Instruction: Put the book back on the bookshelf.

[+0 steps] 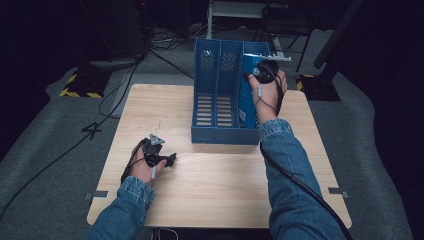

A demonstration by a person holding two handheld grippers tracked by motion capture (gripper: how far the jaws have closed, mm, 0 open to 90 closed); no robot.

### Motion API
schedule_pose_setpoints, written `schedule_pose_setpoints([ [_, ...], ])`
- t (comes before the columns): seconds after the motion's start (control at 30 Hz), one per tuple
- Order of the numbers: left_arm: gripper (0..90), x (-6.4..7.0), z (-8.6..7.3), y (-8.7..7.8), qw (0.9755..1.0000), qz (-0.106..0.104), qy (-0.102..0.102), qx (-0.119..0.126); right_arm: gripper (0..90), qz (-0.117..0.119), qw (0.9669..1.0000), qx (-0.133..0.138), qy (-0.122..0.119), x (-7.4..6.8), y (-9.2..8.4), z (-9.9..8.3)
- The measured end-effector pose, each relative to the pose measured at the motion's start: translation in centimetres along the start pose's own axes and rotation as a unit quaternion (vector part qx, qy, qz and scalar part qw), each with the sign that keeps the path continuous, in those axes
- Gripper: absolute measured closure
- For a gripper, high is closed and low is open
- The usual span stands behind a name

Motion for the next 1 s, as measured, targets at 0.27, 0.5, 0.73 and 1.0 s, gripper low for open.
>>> schedule_pose_setpoints([
  [0.27, 14.9, 0.0, 0.0, 0.0, 1.0000, -0.001, 0.001, 0.000, 54.9, -0.001, 0.9998, -0.010, 0.016, -0.2, 1.0, 1.7],
  [0.5, 14.9, 0.1, 0.0, 0.0, 1.0000, -0.002, 0.000, 0.001, 61.1, -0.029, 0.9994, -0.020, 0.005, -0.3, 1.1, 2.1],
  [0.73, 14.8, 0.1, 0.0, 0.0, 1.0000, -0.002, 0.000, 0.001, 61.6, -0.007, 0.9965, 0.082, 0.012, 0.0, -1.9, 2.5],
  [1.0, 14.8, 0.1, 0.0, 0.0, 1.0000, -0.001, 0.000, 0.000, 60.6, 0.006, 0.9927, 0.120, 0.012, 0.3, -0.4, 1.1],
])
Point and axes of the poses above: each handheld gripper's, and its own axes: y roughly forward along the jaws, z roughly out of its top, x roughly to its right, the point moved 8 cm from there along y, roughly forward along the jaws, and after that the axes turned 10 degrees about y, right-handed, at the moved point
